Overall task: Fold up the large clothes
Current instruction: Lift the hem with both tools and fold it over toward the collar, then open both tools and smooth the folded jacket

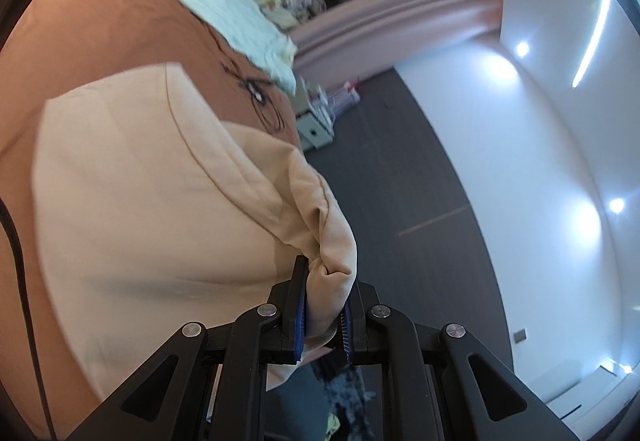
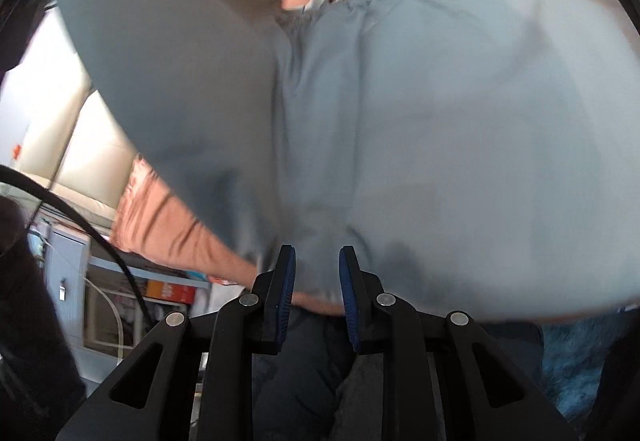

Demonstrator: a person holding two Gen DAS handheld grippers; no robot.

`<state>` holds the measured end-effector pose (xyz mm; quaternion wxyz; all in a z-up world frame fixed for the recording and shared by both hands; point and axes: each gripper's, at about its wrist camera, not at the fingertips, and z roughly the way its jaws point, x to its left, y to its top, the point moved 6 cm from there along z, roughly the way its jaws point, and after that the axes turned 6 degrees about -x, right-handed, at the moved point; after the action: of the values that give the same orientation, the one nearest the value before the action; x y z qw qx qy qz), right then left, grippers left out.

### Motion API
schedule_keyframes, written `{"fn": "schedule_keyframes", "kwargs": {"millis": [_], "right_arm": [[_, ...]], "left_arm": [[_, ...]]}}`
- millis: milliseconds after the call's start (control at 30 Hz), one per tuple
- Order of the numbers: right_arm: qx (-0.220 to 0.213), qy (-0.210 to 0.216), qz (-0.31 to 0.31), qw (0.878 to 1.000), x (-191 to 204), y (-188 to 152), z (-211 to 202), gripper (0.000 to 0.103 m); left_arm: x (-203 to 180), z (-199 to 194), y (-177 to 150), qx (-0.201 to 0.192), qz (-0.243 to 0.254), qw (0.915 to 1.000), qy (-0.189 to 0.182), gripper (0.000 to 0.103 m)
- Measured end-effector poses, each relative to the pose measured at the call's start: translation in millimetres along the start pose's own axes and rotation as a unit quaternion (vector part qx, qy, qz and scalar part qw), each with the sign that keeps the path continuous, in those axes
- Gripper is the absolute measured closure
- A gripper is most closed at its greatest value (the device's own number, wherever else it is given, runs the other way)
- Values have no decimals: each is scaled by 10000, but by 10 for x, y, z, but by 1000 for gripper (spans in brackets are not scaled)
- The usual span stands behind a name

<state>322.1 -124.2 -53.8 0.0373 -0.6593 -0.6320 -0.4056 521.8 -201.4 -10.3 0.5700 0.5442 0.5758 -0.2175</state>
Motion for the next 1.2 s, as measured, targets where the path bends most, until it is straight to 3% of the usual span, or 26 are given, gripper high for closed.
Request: {"fn": "schedule_keyframes", "kwargs": {"millis": [100,133,233,367,433,500,533,600,667,767,867,1000,1133,1200], "right_arm": [[-249,-98,84,9996,-202,10,-352,82],[-344,-129,187,9991,-309,19,-486,78],[-667,-298,520,9960,-652,65,-836,44],[-1126,-502,1022,9871,-1128,113,-1279,42],[-1312,-593,1266,9815,-1349,102,-1481,42],[-1414,-638,1452,9772,-1518,102,-1611,42],[-1465,-625,1546,9751,-1609,105,-1685,42],[-1516,-601,1589,9737,-1688,122,-1767,42],[-1539,-553,1569,9740,-1715,169,-1807,40],[-1630,-360,1427,9756,-1696,340,-1831,29],[-1553,-360,1146,9805,-1670,501,-1722,28],[-1088,-427,872,9893,-1666,857,-1257,28],[-610,-918,235,9936,-1603,1229,-861,28],[-400,-959,78,9946,-1543,1413,-666,28]], "left_arm": [[70,426,-171,429,-74,9990,21,89],[96,555,-242,563,-79,9984,60,89],[138,841,-465,912,-27,9957,188,89],[126,1173,-874,1403,120,9895,338,86],[191,1273,-1067,1751,266,9827,539,73],[259,1296,-1159,1955,322,9781,635,47],[309,1265,-1166,1970,292,9778,655,40],[418,1126,-1074,1787,264,9805,768,24],[520,979,-940,1555,315,9832,906,21],[754,713,-791,1307,337,9833,1223,21],[1020,428,-646,1076,326,9796,1666,21],[1383,148,-549,831,21,9763,1997,21],[1692,-51,-530,616,-241,9714,2280,21],[1819,-118,-574,522,-375,9694,2368,21]]}}
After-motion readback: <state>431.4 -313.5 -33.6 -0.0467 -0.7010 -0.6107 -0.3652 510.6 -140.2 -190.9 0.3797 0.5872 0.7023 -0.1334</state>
